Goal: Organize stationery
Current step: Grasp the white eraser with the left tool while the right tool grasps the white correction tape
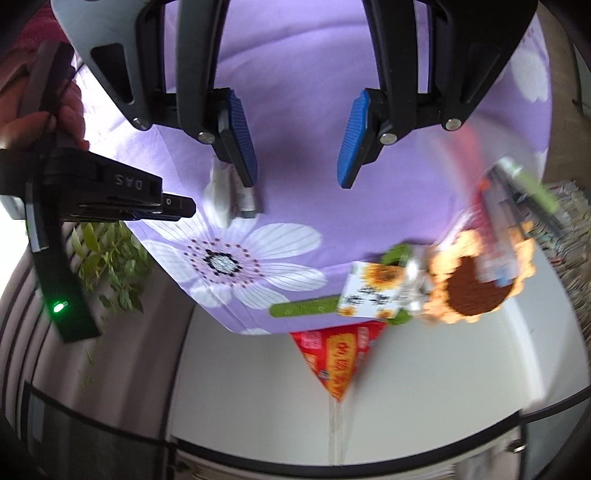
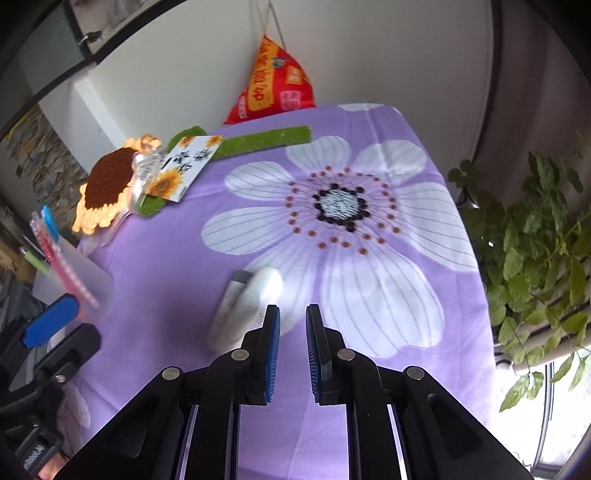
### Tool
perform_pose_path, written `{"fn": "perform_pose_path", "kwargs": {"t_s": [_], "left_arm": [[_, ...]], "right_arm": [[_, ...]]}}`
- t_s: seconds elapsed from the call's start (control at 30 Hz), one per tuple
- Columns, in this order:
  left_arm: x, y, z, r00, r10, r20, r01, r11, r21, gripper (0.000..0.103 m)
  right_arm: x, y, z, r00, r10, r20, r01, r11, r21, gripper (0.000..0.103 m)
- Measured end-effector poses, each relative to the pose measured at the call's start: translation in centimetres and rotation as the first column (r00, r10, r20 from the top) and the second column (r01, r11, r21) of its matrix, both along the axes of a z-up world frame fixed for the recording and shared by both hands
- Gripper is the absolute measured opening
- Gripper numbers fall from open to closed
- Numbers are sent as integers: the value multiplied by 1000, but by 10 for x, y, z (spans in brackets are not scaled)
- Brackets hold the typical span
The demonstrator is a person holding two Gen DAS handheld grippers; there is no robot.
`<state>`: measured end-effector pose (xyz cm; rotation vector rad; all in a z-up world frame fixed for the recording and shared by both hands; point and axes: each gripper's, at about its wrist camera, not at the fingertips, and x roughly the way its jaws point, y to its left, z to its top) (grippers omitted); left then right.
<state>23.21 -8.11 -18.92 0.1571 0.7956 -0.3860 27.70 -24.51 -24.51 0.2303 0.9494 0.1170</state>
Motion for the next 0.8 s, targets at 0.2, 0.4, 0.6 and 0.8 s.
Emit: {"fn": "perform_pose_path", "kwargs": {"t_s": [0.2, 0.4, 0.6, 0.8], "left_arm": [[18, -40, -20, 997, -81, -22, 82, 993, 81, 43], [29, -58, -35, 994, -99, -37, 103, 987, 126, 44], [34, -56, -33, 996, -88, -31, 91, 988, 128, 43], [40, -48, -41, 997, -53, -63, 60, 990, 126, 43]], "right_arm": [[-7, -14, 6, 1000, -19, 24, 18, 999, 35, 14], [-12, -22, 10, 999, -27, 33, 25, 999, 45, 14], [-13, -23, 13, 999, -22, 44, 20, 999, 49, 14], [-10, -17, 13, 999, -4, 48, 2, 999, 53, 14]]}}
